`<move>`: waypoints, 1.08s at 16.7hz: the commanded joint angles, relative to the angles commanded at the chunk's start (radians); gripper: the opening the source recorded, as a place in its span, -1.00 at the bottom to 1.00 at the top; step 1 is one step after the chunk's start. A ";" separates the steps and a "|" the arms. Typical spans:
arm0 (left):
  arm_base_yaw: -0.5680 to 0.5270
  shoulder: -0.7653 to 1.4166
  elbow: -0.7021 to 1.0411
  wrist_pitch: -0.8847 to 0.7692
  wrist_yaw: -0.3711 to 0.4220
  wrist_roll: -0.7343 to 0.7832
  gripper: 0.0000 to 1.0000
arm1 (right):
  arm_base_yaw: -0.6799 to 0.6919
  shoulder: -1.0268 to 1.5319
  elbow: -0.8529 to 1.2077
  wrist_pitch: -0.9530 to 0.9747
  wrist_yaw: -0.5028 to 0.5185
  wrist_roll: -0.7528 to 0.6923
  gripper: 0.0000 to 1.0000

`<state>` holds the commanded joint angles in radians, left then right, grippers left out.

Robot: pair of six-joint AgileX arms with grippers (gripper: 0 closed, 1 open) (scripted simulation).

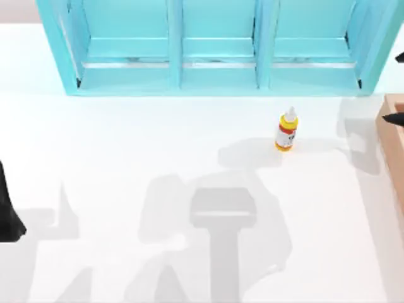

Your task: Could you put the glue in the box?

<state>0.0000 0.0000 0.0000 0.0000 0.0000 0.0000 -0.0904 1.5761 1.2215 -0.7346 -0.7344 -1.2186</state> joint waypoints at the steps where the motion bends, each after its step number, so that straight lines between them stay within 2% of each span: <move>1: 0.000 0.000 0.000 0.000 0.000 0.000 1.00 | 0.001 0.109 0.068 -0.038 -0.047 -0.075 1.00; 6: 0.000 0.000 0.000 0.000 0.000 0.000 1.00 | 0.003 0.577 0.345 -0.196 -0.260 -0.369 1.00; 10: 0.000 0.000 0.000 0.000 0.000 0.000 1.00 | 0.004 0.791 0.472 -0.273 -0.378 -0.489 1.00; 18: 0.000 0.000 0.000 0.000 0.000 0.000 1.00 | -0.001 0.838 0.500 -0.291 -0.407 -0.512 1.00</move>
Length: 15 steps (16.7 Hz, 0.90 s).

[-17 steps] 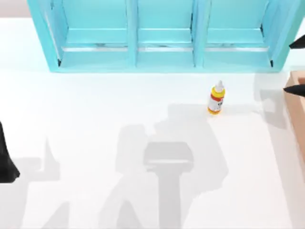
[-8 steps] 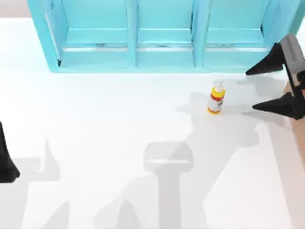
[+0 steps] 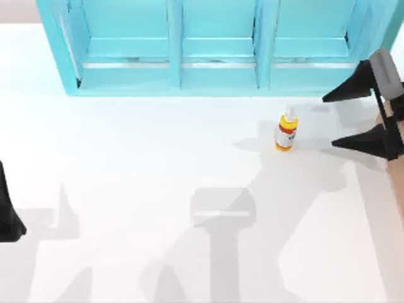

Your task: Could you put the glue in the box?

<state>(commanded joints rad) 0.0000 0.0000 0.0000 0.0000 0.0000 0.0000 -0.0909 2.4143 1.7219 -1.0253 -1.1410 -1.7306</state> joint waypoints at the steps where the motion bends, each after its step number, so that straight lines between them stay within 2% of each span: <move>1: 0.000 0.000 0.000 0.000 0.000 0.000 1.00 | 0.002 -0.009 0.000 0.000 0.000 0.010 1.00; 6: 0.000 0.000 0.000 0.000 0.000 0.000 1.00 | 0.056 -0.110 -0.038 0.068 -0.004 0.150 1.00; 15: 0.000 0.000 0.000 0.000 0.000 0.000 1.00 | 0.199 -0.111 -0.162 0.479 0.014 0.468 1.00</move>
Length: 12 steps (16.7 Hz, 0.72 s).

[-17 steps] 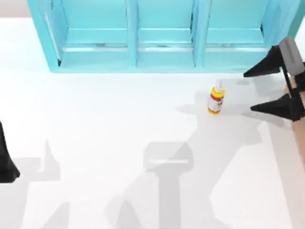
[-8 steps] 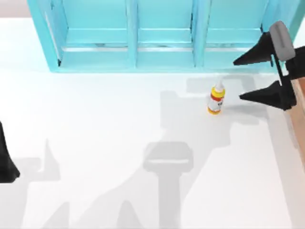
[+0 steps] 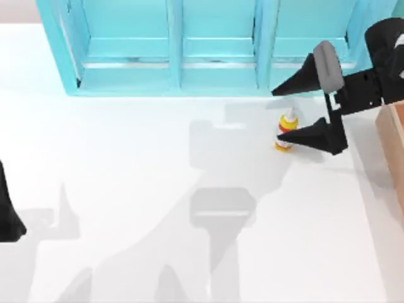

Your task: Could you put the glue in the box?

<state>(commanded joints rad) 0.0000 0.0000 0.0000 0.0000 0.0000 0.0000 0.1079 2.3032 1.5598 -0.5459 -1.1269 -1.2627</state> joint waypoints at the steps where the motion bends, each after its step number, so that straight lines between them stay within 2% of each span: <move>1: 0.000 0.000 0.000 0.000 0.000 0.000 1.00 | 0.008 0.018 -0.008 0.043 0.002 0.019 1.00; 5: 0.000 0.000 0.000 0.000 0.000 0.000 1.00 | 0.014 0.098 -0.039 0.175 0.003 0.042 1.00; 10: 0.000 0.000 0.000 0.000 0.000 0.000 1.00 | 0.013 0.110 -0.043 0.190 0.002 0.041 1.00; 12: 0.000 0.000 0.000 0.000 0.000 0.000 1.00 | 0.013 0.110 -0.043 0.190 0.002 0.041 0.70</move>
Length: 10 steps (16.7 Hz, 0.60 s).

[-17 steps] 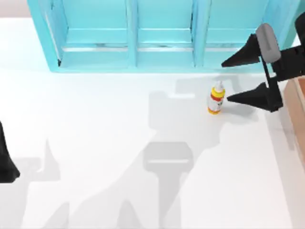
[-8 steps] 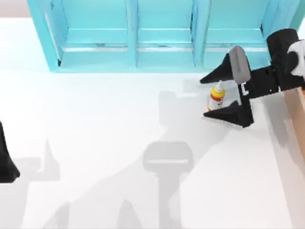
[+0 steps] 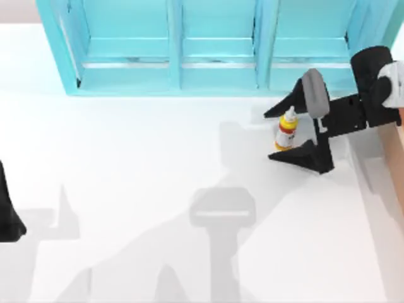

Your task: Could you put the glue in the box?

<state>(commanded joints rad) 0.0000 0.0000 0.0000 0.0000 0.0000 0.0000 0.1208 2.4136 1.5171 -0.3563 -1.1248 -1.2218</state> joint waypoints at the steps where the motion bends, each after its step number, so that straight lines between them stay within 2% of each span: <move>1: 0.000 0.000 0.000 0.000 0.000 0.000 1.00 | 0.000 0.000 0.000 0.000 0.000 0.000 0.55; 10: 0.000 0.000 0.000 0.000 0.000 0.000 1.00 | 0.000 0.000 0.000 0.000 0.000 0.000 -0.81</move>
<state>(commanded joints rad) 0.0000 0.0000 0.0000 0.0000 0.0000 0.0000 0.1208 2.4136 1.5171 -0.3563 -1.1248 -1.2218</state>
